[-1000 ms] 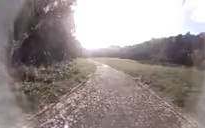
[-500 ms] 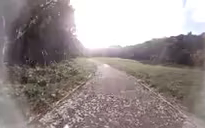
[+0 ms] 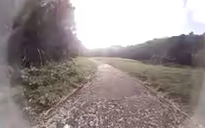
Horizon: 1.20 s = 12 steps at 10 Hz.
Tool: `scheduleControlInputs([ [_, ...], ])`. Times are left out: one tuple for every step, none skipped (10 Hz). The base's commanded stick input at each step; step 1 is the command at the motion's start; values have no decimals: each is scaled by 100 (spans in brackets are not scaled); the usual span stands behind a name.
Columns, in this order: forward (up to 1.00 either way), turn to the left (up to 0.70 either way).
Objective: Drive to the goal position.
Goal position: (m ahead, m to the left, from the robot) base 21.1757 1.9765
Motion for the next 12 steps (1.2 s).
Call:
scheduleControlInputs([
  [70, -14],
  [70, -14],
  [70, -14],
  [70, -14],
  [70, -14],
  [70, -14],
  [70, -14],
  [70, -14],
  [70, -14],
  [70, -14],
  [70, -14],
  [70, -14],
])
